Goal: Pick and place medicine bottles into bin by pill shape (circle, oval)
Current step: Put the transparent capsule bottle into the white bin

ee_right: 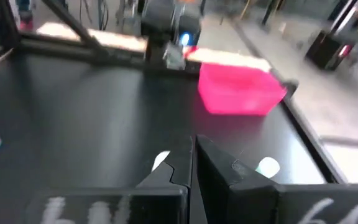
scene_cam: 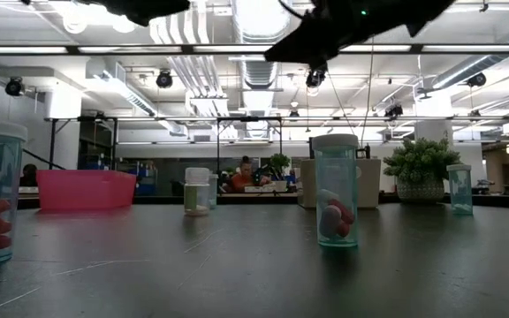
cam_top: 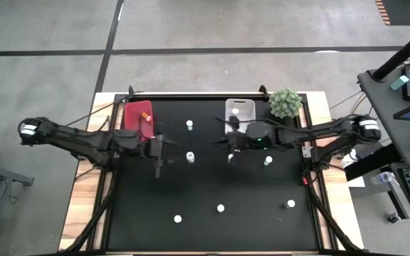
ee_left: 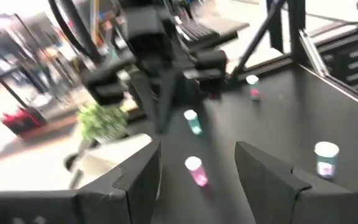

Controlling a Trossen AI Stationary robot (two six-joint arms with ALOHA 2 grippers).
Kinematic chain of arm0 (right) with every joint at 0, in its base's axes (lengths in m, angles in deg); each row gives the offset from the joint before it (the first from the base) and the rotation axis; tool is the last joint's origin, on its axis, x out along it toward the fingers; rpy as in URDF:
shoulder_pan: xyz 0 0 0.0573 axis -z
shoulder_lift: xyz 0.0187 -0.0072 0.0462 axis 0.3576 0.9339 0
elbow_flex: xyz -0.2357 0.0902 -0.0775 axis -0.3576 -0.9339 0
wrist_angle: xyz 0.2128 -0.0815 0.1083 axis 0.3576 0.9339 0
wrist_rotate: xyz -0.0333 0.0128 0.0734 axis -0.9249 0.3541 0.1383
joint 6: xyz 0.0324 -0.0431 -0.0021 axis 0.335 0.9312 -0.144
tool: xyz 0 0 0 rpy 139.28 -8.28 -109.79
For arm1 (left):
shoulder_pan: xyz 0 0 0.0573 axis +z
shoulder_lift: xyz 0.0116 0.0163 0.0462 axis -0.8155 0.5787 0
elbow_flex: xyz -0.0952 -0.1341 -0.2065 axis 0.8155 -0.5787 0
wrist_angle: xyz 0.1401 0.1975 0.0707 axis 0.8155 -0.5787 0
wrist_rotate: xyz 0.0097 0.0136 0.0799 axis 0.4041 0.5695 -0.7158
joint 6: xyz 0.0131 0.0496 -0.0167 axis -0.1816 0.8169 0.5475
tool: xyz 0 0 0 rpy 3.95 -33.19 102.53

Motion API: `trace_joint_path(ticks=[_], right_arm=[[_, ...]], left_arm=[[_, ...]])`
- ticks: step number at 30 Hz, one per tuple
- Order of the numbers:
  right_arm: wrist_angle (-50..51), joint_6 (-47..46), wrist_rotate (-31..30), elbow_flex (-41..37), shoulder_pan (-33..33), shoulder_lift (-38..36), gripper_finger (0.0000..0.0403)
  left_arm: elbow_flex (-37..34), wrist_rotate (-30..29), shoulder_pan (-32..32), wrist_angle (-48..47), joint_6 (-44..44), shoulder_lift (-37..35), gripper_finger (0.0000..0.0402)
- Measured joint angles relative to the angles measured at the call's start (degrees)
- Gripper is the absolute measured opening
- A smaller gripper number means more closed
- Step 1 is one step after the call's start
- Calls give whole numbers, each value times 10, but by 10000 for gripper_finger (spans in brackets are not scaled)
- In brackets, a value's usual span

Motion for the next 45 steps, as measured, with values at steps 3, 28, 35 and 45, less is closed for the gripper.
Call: trace_joint_path(ticks=[3, 28, 35, 45], right_arm=[[77, -21, 0, 63, -4, 44, 12], [363, -46, -3, 402, -11, 325, 40], [336, -83, -3, 409, -6, 345, 150], [332, -102, -19, 407, 4, 391, 266]], left_arm=[[-36, -19, 0, 32, 25, -40, 189], [-112, -23, 0, 16, 54, -201, 190], [-112, -23, 0, 17, 54, -198, 190], [-112, -23, 0, 22, 54, -198, 190]])
